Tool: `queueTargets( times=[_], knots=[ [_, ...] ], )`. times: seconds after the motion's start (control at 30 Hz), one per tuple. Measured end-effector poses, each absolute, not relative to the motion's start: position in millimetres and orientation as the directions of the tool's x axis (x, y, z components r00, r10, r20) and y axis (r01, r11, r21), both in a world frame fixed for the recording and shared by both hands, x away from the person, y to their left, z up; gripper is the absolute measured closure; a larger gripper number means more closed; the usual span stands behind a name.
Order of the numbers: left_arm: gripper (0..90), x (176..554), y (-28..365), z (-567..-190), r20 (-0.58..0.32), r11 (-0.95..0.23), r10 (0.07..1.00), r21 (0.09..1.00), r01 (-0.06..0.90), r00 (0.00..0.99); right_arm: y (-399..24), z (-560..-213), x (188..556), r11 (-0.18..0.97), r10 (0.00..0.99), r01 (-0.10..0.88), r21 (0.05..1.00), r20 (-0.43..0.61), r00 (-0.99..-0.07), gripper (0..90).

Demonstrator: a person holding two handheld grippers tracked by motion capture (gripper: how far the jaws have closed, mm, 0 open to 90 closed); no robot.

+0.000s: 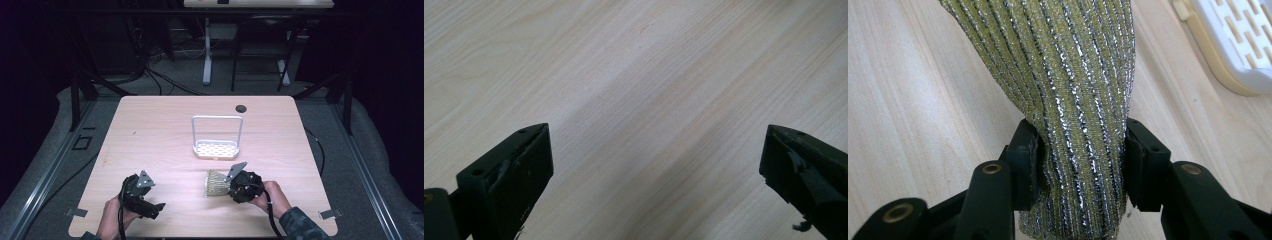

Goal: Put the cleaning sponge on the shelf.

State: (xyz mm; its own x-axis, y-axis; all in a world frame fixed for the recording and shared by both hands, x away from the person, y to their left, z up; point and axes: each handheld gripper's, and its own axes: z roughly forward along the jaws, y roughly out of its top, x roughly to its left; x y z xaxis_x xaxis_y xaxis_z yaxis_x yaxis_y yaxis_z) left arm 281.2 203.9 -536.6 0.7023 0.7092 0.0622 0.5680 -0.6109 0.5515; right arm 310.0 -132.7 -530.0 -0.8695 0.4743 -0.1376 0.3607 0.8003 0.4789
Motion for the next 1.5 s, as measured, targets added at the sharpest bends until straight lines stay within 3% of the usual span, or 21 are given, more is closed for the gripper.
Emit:
queueTargets(
  times=[1.5],
  knots=[
    [1.3,284.0,199.6,-538.3,0.063,-0.626,0.701,0.533,0.569,0.711,-120.0,-502.1,335.9,0.745,0.62,0.418,0.52,-0.307,-0.722,53.5]
  ],
)
